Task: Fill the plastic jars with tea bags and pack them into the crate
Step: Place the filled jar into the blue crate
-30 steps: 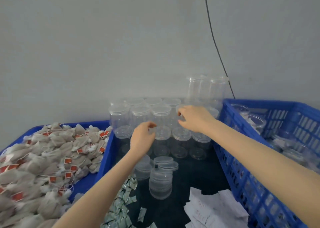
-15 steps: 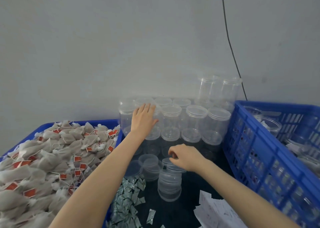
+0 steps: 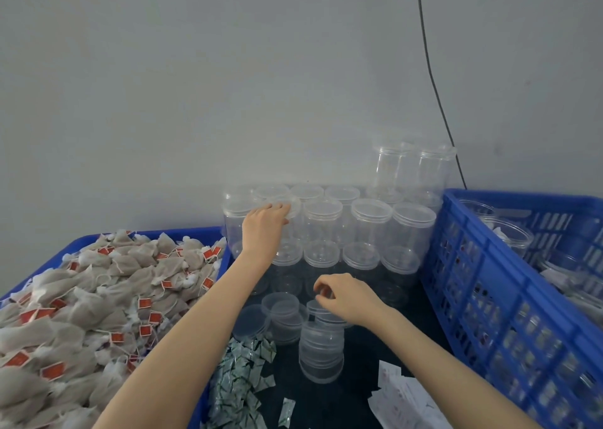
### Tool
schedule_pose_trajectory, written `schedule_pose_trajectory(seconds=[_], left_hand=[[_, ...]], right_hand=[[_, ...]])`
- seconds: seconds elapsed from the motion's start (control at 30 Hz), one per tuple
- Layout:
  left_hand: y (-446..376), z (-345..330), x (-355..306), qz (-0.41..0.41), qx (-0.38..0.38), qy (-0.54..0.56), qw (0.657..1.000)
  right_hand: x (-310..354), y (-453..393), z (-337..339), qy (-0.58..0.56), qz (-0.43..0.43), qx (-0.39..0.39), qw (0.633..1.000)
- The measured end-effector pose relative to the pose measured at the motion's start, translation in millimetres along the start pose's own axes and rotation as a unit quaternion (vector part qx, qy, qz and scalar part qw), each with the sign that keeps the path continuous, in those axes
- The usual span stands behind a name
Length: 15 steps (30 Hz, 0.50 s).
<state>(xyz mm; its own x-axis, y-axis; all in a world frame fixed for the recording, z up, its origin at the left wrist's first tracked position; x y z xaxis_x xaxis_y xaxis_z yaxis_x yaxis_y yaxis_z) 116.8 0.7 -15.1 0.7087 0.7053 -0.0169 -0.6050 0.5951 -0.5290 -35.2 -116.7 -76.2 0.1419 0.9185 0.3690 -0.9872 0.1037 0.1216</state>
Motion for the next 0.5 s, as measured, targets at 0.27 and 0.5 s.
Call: schedule_pose_trajectory(seconds=[0.27, 0.5], left_hand=[[18, 47, -3, -0.065, -0.18, -0.048, 0.98], [45, 101, -24, -0.168, -0.248, -0.014, 0.954]], right_hand=[[7, -6, 9, -0.108, -0.004, -0.039, 0.993], [19, 13, 39, -0.312, 0.058, -0.185, 0.93]])
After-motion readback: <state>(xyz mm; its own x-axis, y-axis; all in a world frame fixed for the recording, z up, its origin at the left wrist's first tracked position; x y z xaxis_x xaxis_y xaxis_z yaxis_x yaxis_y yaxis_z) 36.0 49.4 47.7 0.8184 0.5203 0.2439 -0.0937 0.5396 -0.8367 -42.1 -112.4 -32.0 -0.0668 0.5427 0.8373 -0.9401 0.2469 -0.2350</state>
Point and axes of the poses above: each hand's wrist, its own y-axis away from the middle knuckle, its own z-axis out of the back of the hand, x = y × z, the point moved 1 cm from there along -y, towards the middle knuckle, and after that the axes turned 10 degrees about x, right-handed, at the moved point
